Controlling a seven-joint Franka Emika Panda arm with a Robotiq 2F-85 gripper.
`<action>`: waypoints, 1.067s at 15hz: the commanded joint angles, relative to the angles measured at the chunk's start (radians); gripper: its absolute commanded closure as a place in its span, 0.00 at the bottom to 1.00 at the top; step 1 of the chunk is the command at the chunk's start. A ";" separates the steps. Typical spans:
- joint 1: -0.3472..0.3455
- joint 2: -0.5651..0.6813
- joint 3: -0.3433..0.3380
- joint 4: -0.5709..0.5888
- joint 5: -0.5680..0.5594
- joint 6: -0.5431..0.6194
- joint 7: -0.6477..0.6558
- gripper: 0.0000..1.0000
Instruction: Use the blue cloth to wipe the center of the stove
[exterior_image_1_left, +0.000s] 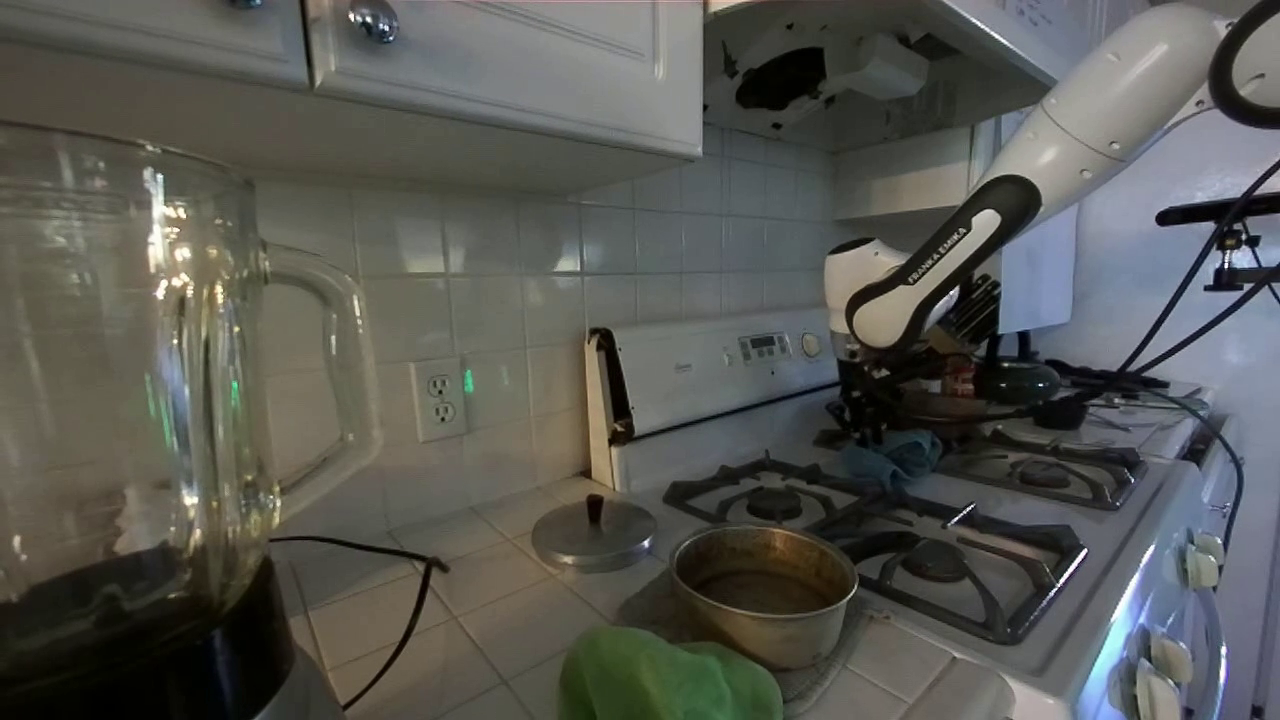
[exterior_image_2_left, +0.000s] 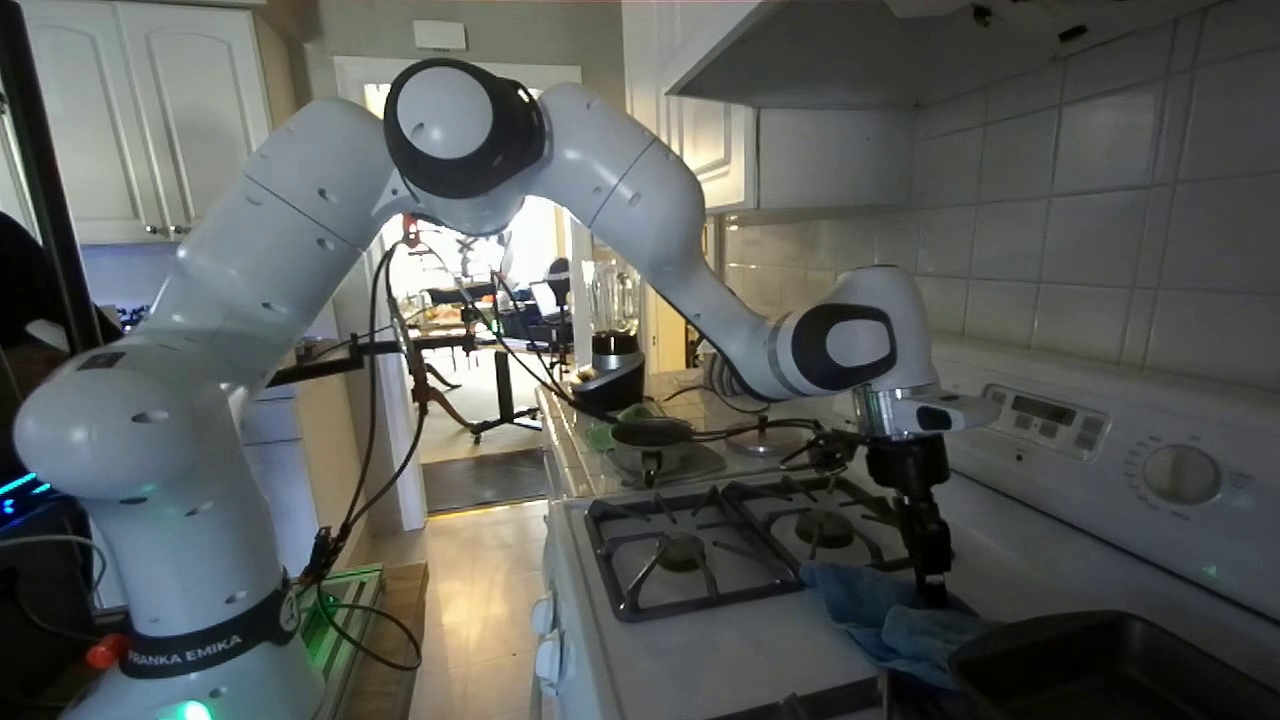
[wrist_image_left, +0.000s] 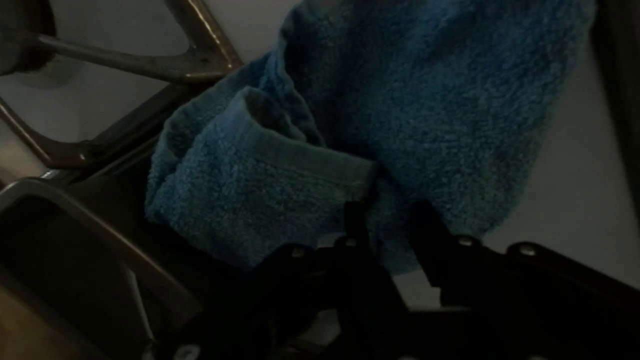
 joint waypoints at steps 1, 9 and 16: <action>-0.067 -0.010 0.084 -0.022 0.001 0.095 -0.055 0.99; -0.106 -0.058 0.123 -0.116 -0.071 -0.036 -0.312 1.00; -0.154 -0.152 0.180 -0.240 -0.094 -0.094 -0.493 1.00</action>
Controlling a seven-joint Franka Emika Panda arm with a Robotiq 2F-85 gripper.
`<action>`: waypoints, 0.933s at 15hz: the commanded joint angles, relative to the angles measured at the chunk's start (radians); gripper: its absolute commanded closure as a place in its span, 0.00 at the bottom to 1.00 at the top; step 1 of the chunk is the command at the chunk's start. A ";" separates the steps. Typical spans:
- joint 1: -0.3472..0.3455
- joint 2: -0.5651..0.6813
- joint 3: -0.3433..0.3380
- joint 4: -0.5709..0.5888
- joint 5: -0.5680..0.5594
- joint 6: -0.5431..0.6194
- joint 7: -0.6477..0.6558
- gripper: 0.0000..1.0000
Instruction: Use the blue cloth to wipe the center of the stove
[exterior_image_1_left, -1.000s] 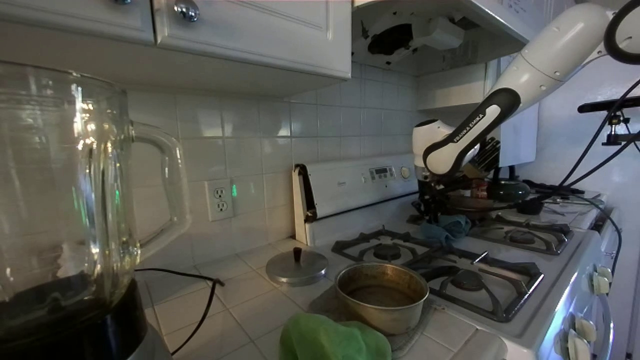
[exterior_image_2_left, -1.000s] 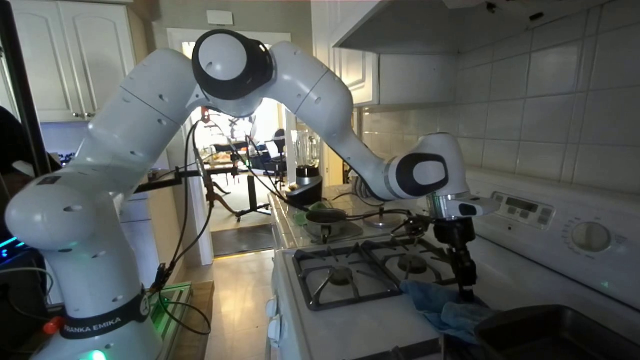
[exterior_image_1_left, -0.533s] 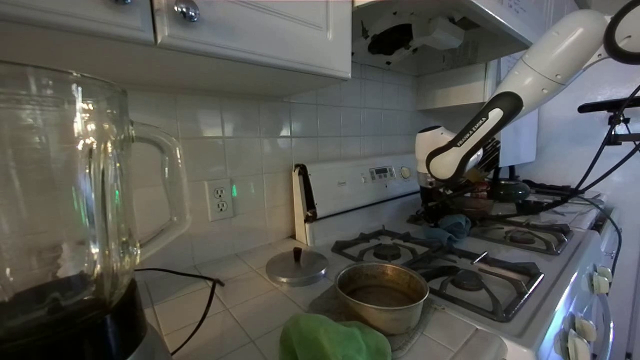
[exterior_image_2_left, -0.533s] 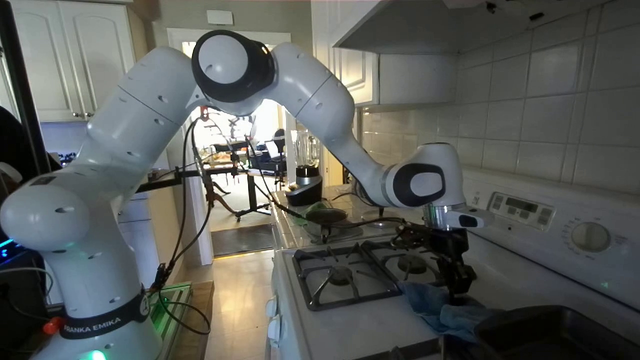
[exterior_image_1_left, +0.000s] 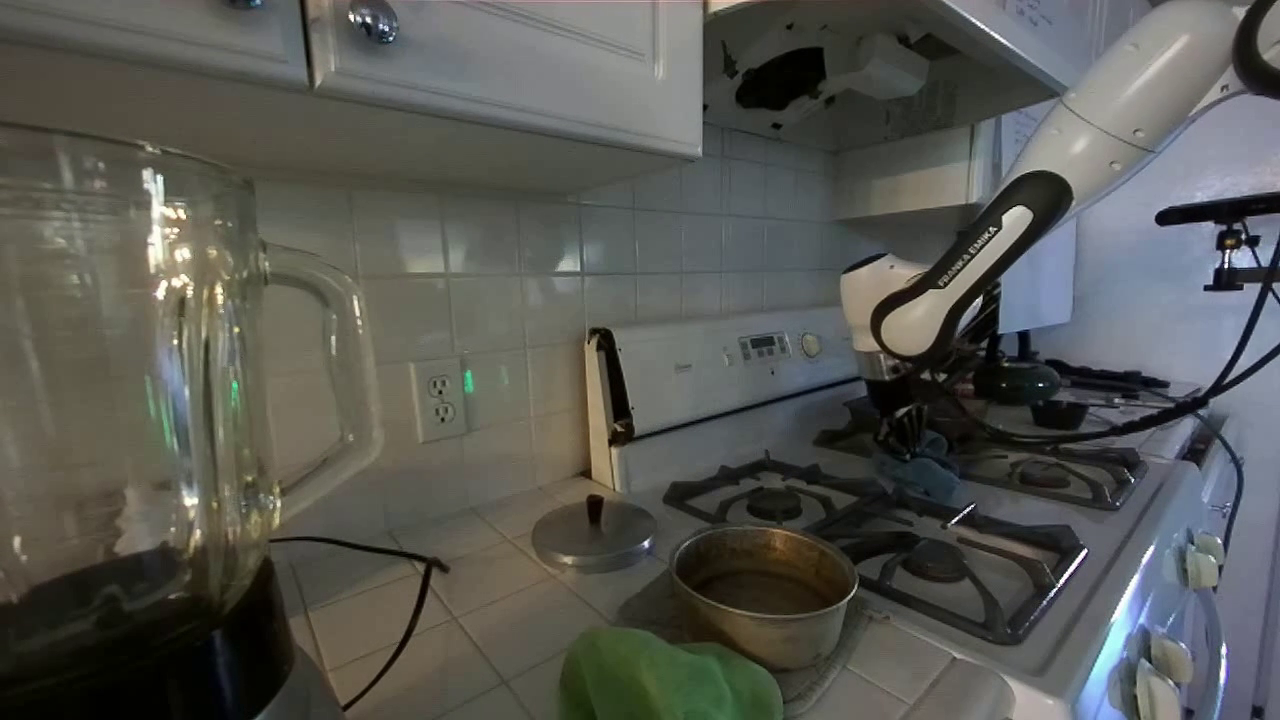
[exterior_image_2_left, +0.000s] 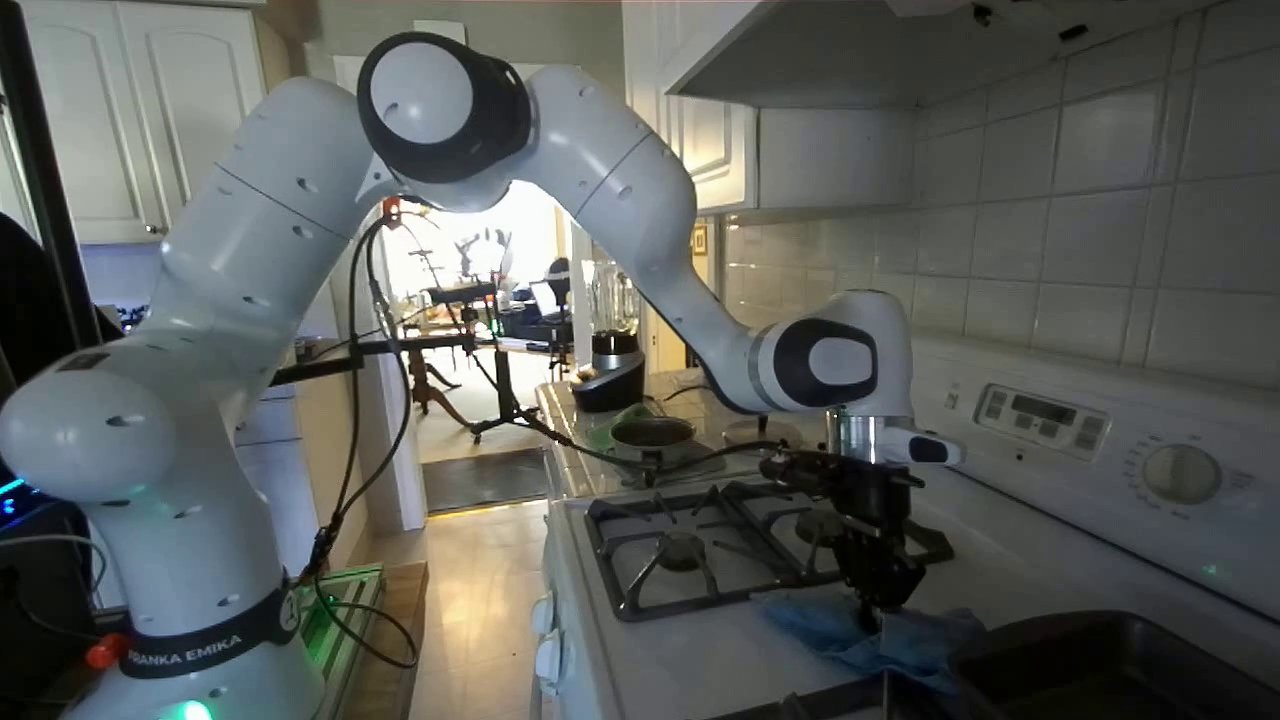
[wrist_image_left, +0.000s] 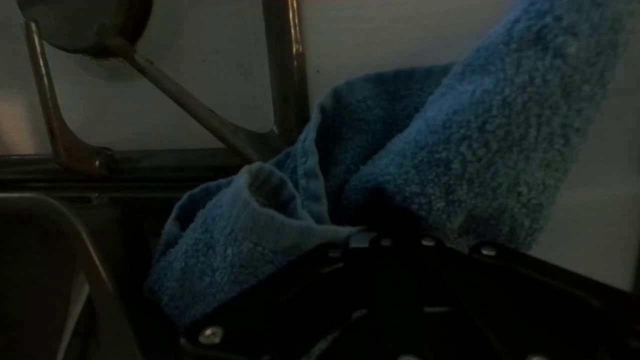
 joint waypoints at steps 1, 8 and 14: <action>-0.064 -0.092 0.073 -0.131 0.003 -0.006 -0.097 1.00; -0.105 -0.186 0.104 -0.293 -0.003 -0.007 -0.140 1.00; -0.129 -0.256 0.145 -0.414 0.020 -0.013 -0.223 1.00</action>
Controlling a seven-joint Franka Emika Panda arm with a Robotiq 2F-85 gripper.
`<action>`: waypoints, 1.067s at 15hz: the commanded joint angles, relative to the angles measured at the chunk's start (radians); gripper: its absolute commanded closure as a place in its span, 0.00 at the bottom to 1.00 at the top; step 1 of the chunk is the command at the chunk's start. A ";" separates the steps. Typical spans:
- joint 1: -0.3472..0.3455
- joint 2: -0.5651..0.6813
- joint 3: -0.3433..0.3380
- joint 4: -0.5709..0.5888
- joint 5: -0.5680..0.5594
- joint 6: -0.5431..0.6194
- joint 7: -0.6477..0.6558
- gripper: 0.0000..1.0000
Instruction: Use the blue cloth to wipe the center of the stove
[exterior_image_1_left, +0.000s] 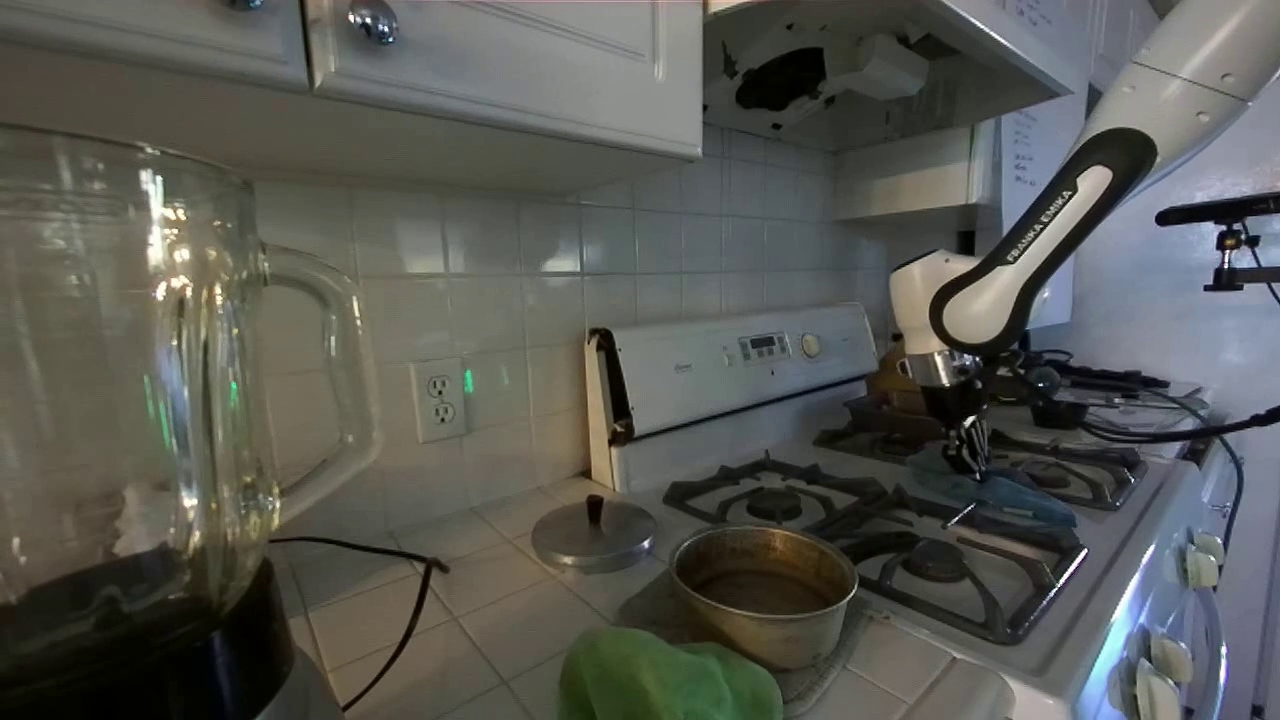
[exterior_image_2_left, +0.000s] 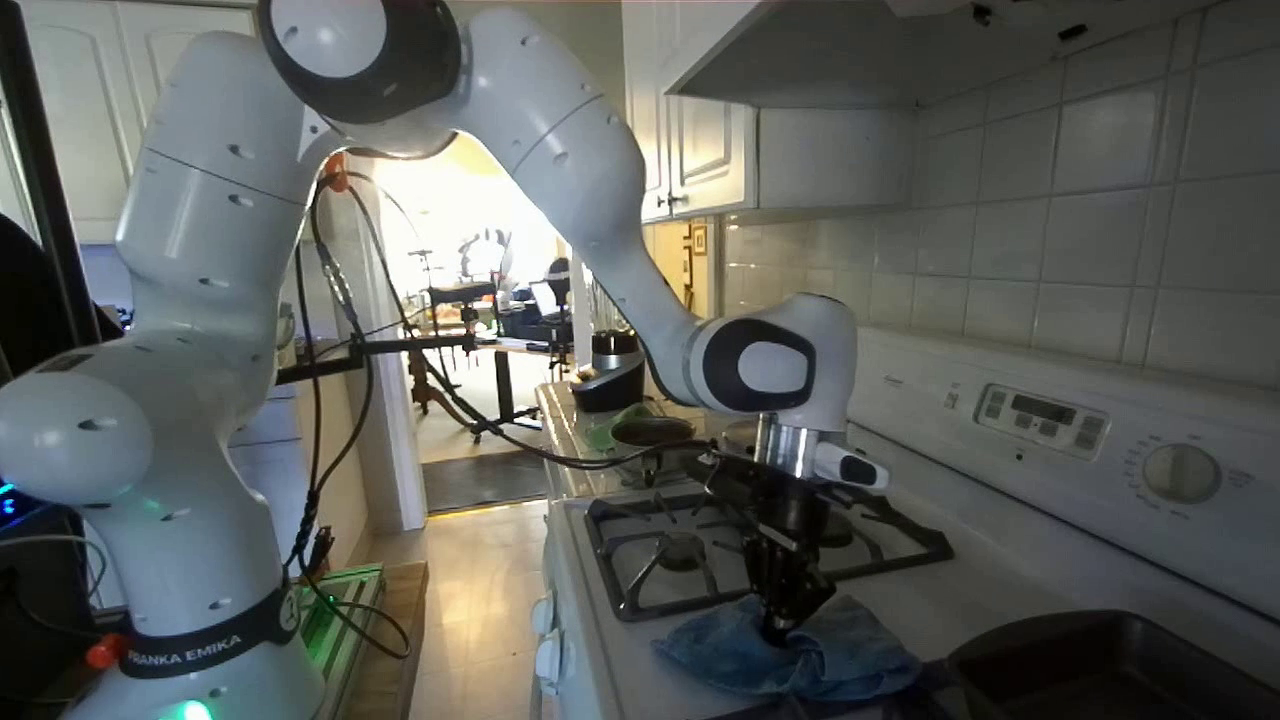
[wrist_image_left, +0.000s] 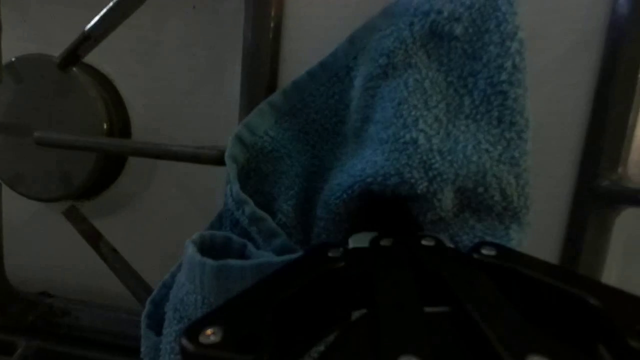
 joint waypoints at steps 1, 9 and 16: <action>-0.027 -0.069 0.038 -0.127 0.017 -0.015 -0.064 1.00; -0.031 -0.096 0.073 -0.192 0.044 0.001 -0.132 1.00; -0.034 -0.051 0.110 -0.128 0.138 0.058 -0.109 1.00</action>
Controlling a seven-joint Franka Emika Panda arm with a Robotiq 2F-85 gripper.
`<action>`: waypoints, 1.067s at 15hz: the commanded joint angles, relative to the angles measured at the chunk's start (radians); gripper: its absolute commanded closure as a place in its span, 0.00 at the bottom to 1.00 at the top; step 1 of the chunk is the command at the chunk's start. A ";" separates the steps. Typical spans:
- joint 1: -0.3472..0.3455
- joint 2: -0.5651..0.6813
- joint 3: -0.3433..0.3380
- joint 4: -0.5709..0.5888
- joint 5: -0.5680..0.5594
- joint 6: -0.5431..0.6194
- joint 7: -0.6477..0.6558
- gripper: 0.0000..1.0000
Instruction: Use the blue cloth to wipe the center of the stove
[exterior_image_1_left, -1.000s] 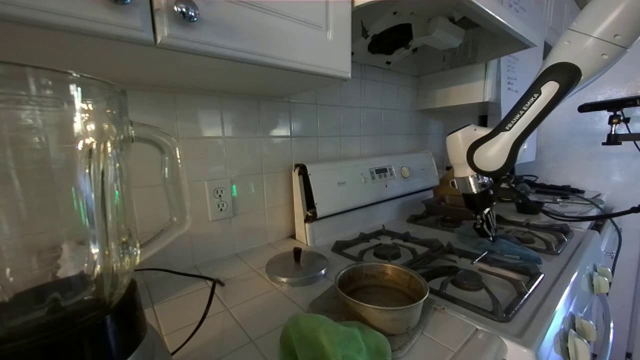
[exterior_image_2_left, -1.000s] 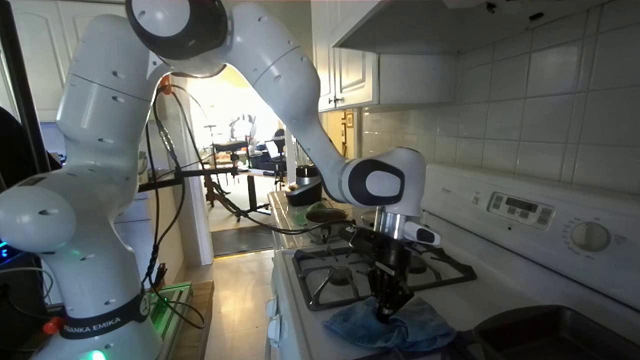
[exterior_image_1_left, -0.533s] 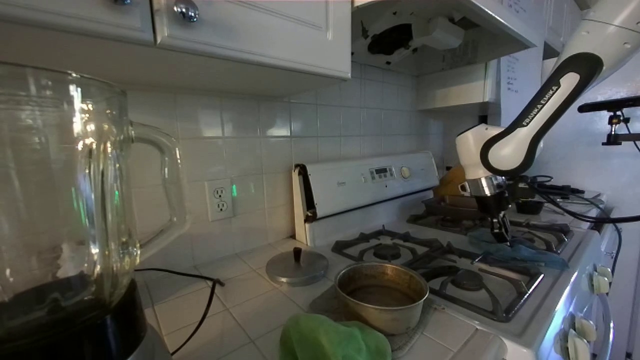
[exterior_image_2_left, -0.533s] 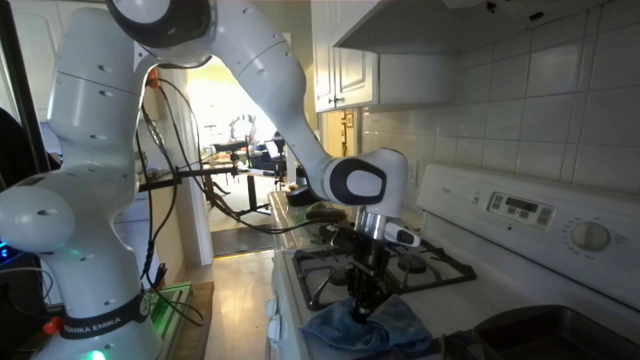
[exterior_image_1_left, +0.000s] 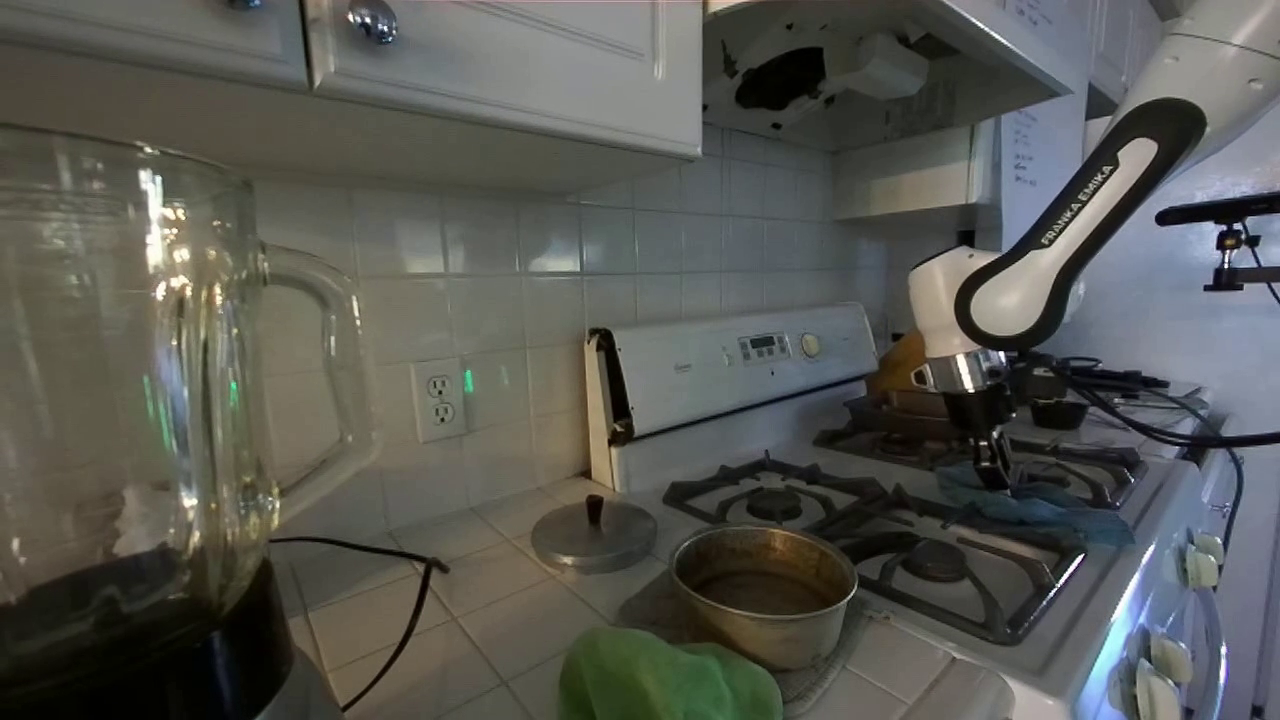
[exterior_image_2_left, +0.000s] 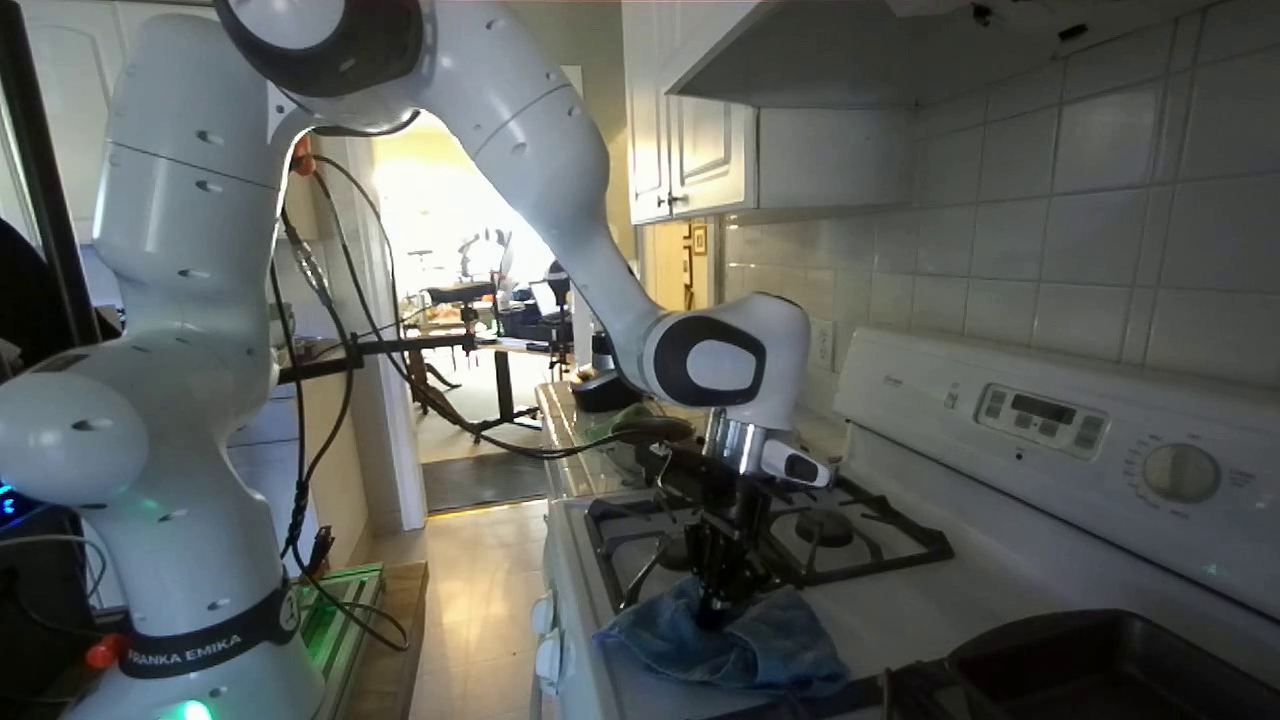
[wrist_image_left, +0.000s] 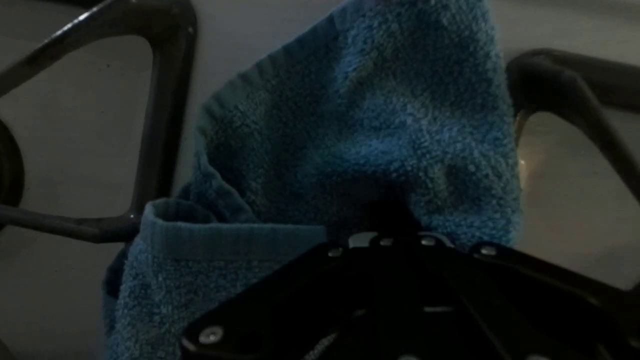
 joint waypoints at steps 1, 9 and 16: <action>-0.015 0.060 0.039 0.030 0.095 0.076 0.004 1.00; -0.014 0.122 0.048 0.065 0.176 0.356 0.041 1.00; -0.025 0.215 0.077 0.162 0.221 0.504 0.043 1.00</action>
